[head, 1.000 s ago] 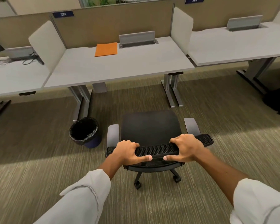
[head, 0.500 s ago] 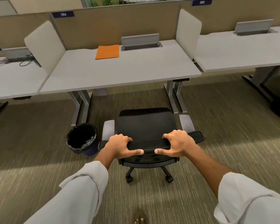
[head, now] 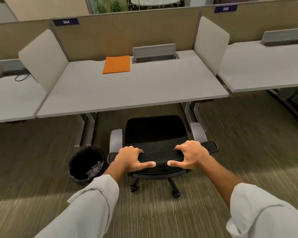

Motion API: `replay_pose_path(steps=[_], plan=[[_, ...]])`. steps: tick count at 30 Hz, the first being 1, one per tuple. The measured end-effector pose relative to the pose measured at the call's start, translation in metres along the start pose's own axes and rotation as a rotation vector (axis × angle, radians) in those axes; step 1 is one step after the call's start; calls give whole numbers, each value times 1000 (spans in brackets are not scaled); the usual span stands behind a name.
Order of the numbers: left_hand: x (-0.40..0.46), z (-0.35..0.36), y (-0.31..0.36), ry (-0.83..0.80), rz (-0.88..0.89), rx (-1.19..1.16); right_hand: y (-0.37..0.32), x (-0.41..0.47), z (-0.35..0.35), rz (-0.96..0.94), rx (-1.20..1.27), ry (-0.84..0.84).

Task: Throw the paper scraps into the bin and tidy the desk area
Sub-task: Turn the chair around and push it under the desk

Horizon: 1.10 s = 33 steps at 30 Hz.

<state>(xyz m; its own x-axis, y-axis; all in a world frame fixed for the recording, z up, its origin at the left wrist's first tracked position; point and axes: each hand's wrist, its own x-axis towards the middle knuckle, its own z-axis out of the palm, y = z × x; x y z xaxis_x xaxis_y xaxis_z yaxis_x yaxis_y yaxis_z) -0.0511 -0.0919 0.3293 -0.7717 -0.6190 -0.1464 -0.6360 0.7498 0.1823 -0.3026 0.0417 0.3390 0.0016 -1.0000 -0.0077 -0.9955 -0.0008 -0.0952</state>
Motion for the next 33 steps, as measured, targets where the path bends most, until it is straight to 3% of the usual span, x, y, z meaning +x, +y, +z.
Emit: replay_pose_path(steps=[23, 33], plan=[[156, -44, -71, -52, -137, -41, 88, 192, -8, -99, 20, -17], [207, -73, -110, -86, -103, -54, 96, 245, -6, -54, 24, 30]])
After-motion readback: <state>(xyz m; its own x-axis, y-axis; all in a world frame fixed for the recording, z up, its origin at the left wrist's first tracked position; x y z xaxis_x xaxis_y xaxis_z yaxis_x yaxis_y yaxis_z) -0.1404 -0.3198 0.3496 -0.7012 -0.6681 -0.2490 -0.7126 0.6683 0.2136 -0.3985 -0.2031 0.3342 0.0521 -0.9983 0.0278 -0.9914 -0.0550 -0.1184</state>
